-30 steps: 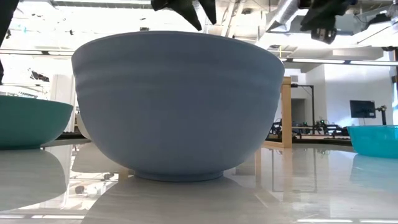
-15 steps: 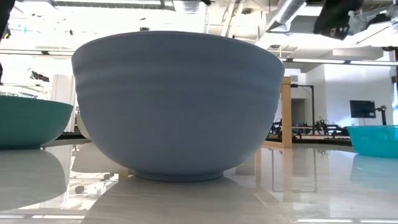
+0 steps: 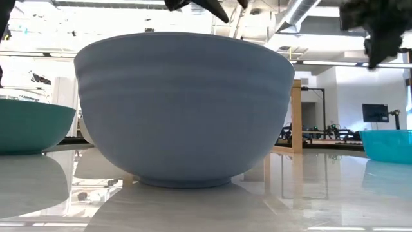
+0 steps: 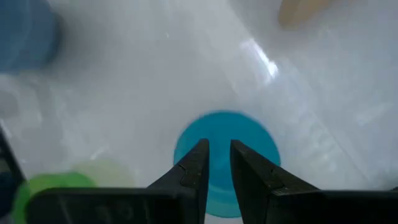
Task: Place and stack bowls onto a shelf
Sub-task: Stack the small blue bowl on the small pink bowl on the shelf
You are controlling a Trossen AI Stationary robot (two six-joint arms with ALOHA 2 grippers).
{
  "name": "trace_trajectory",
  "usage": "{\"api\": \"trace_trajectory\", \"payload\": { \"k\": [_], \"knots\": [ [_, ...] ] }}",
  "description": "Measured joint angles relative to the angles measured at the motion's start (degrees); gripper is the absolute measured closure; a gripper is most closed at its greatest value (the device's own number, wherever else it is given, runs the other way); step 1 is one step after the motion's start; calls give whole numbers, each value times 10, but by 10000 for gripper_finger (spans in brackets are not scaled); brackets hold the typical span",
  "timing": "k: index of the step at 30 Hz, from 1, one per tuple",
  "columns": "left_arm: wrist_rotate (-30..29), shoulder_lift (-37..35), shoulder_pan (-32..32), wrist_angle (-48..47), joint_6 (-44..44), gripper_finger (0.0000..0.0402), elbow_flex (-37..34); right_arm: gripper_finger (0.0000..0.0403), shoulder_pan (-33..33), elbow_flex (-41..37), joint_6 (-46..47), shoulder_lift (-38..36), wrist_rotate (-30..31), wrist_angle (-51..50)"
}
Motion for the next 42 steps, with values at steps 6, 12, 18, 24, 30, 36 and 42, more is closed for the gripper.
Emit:
{"api": "trace_trajectory", "payload": {
  "k": [6, 12, 18, 24, 30, 36, 42],
  "knots": [
    [-6, 0, -16, 3, -40, 229, -16, 257, 45, -96, 60, -3, -10, 28],
    [-23, 5, -23, 40, -31, 229, -16, 232, 94, -123, 139, 10, -20, 30],
    [-12, 26, -19, 95, 50, 229, -16, 238, 107, -124, 210, 18, 79, -7],
    [44, 37, -1, 113, 92, 229, -16, 241, 97, -124, 236, 37, 76, -7],
    [55, 37, 0, 127, 115, 229, -16, 241, 71, -155, 247, 48, 113, 0],
    [70, 37, 3, 121, 137, 229, -16, 248, 3, -180, 218, 85, 113, 37],
    [74, 37, 6, 122, 155, 229, -16, 274, -43, -203, 174, 125, 86, 65]
  ]
}}
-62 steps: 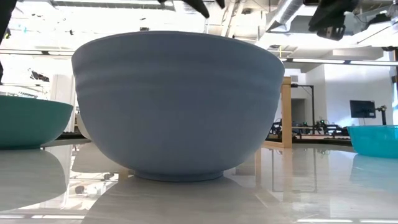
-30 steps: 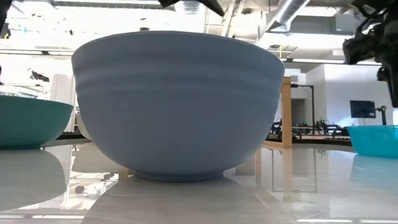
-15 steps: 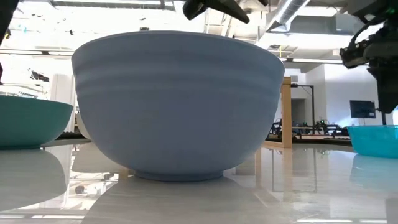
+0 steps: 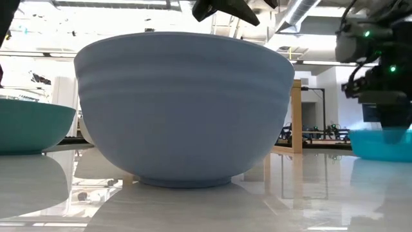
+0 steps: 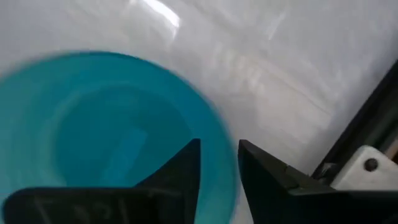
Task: Place and stack bowls onto a shelf
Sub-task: Stack the small blue bowl on the small pink bowl on the shelf
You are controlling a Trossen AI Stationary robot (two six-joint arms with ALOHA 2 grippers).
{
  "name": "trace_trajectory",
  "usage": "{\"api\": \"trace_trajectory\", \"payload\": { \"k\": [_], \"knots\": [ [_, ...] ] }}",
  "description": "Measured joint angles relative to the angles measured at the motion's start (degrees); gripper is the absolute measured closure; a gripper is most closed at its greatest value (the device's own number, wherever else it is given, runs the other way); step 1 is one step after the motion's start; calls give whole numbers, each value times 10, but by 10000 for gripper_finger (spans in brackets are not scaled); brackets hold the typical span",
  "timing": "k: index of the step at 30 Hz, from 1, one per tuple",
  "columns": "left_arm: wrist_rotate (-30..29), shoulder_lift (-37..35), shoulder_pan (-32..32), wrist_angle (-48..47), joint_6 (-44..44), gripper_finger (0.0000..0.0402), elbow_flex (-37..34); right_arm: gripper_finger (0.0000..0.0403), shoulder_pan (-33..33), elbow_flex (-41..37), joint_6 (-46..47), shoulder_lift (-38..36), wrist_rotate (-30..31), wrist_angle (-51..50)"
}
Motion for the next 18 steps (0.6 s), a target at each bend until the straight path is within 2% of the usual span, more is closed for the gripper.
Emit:
{"api": "trace_trajectory", "payload": {
  "k": [5, 8, 13, 18],
  "knots": [
    [0, 0, 3, -1, 0, 229, 0, 334, -2, -6, -22, 15, -19, 31],
    [-2, 0, 6, -4, -6, 229, 0, 379, 17, -4, -4, -2, -13, 54],
    [-7, 0, 12, -36, -36, 229, 0, 376, 74, 21, 61, -35, 71, 67],
    [-20, 0, 23, -51, -52, 229, 0, 379, 119, 79, 54, -43, 154, 72]
  ]
}}
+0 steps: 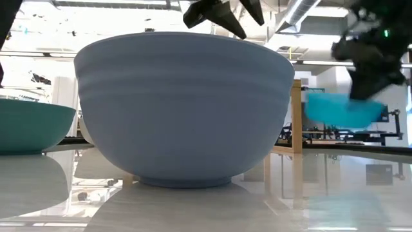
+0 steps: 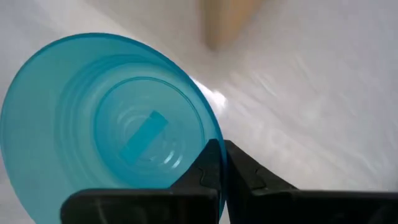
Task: Place and stack bowls onto a shelf
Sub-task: Stack the small blue bowl on the small pink bowl on the shelf
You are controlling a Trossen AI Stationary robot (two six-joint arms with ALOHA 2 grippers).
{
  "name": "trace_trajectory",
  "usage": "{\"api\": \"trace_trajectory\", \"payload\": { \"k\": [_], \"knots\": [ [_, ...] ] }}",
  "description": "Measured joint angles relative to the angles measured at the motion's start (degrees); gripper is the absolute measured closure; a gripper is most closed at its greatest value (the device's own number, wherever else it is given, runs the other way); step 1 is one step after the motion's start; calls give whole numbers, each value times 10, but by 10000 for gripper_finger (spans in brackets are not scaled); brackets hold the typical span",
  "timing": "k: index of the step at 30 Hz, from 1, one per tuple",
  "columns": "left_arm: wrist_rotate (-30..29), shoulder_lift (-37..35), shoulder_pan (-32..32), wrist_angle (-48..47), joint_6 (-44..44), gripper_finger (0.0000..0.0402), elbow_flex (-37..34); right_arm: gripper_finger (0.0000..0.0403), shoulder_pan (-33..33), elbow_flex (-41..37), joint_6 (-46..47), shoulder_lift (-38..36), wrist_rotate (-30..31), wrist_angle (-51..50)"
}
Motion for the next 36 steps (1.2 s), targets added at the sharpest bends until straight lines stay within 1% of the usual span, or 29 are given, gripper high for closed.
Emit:
{"api": "trace_trajectory", "payload": {
  "k": [4, 8, 12, 15, 19, 22, 28, 30, 33, 36],
  "knots": [
    [-1, 0, 12, 2, 0, 229, 0, 379, 13, 55, -43, 6, 78, 27],
    [-2, 0, 21, -2, 8, 229, 10, 379, 11, 111, -84, 29, 148, 27],
    [-22, -1, 24, 0, 35, 229, 30, 379, 11, 163, -112, 61, 195, 29],
    [-66, -1, 26, -2, 56, 229, 44, 379, 17, 194, -121, 87, 215, 26],
    [-127, -1, 26, -7, 90, 229, 55, 379, 26, 233, -133, 121, 255, 25],
    [-158, -1, 25, -15, 95, 229, 55, 379, 30, 262, -154, 147, 291, 26],
    [-191, -5, 24, -16, 96, 229, 55, 379, 31, 319, -192, 186, 344, 23],
    [-196, -5, 24, -20, 107, 229, 55, 379, 31, 334, -199, 198, 357, 6],
    [-197, -9, 25, -23, 127, 231, 55, 379, 31, 345, -204, 207, 367, -6],
    [-197, -12, 26, -21, 154, 246, 55, 379, 32, 345, -220, 207, 381, -4]
  ]
}}
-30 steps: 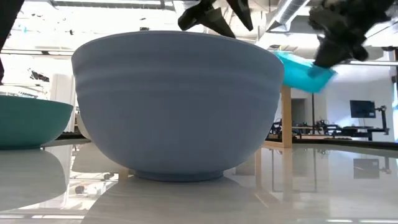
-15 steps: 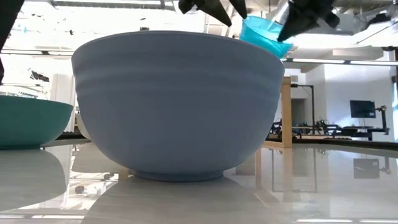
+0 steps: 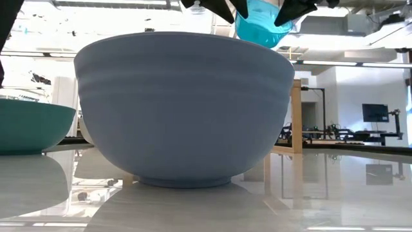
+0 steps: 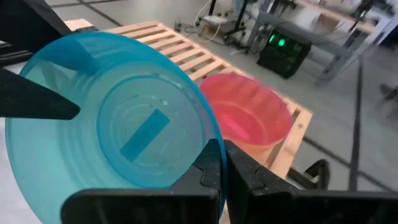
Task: Place and stack bowls onto a shelf
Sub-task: Stack the small blue bowl on the small pink bowl on the shelf
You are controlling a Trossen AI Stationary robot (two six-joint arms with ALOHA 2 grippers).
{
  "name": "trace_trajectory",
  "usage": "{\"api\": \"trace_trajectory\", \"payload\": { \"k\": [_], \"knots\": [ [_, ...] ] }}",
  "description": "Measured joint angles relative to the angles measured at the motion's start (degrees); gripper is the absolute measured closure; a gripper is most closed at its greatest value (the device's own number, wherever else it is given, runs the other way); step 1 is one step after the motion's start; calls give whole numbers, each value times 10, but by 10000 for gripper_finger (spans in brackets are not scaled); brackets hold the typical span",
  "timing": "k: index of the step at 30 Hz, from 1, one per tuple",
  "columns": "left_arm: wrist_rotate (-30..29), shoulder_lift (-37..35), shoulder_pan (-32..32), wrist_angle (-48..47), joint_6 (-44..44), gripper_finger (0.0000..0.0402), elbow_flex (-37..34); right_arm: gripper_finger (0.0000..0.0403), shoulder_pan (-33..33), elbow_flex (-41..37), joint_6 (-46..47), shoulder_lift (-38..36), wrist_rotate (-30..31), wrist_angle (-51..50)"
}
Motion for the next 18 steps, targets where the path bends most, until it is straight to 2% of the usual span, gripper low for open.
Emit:
{"api": "trace_trajectory", "payload": {
  "k": [10, 14, 18],
  "knots": [
    [-7, 0, 1, 8, 55, 368, 0, 368, 29, 0, -72, -4, 35, -4],
    [-4, -1, 0, 10, 58, 389, 0, 369, 43, 0, -84, -8, 36, -7],
    [1, -1, 1, 9, 57, 393, 0, 349, 49, 0, -80, -11, 31, -5]
  ]
}}
